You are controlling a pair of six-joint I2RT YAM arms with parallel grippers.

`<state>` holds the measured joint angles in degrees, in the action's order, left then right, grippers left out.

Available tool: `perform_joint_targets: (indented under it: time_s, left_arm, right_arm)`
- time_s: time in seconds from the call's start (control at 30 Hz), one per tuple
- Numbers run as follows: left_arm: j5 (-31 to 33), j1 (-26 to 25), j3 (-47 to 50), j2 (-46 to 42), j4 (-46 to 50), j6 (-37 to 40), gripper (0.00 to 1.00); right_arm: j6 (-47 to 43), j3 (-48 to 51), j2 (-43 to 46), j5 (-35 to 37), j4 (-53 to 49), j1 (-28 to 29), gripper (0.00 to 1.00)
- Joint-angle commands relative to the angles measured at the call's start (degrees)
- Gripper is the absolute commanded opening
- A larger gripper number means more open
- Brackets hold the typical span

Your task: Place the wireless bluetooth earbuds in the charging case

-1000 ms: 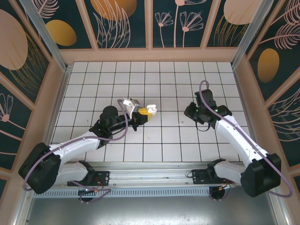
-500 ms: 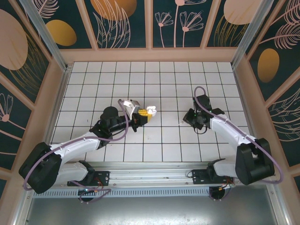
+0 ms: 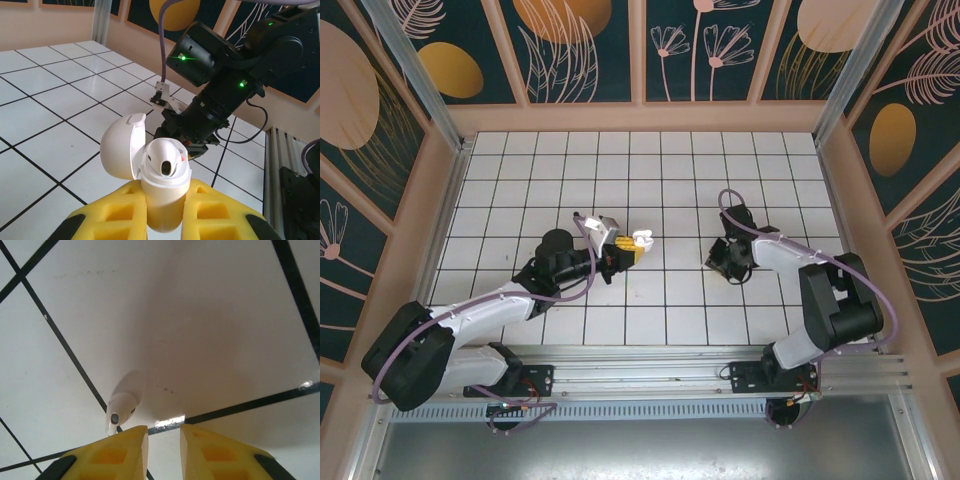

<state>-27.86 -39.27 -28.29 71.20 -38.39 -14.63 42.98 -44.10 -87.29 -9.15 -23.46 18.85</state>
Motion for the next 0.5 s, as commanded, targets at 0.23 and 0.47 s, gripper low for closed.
perform_joint_targets:
  time_s: [0.23, 0.47]
  left_arm:
    - [-1.1, 0.2, -0.1, 1.0, -2.0, 0.9, 0.00]
    - [-1.2, 0.2, -0.1, 1.1, -1.8, 1.0, 0.00]
  right_arm:
    - [0.8, -6.7, 0.1, 2.6, -3.3, 2.6, 0.22]
    - [0.8, -8.0, -1.6, 3.3, -4.2, 2.7, 0.28]
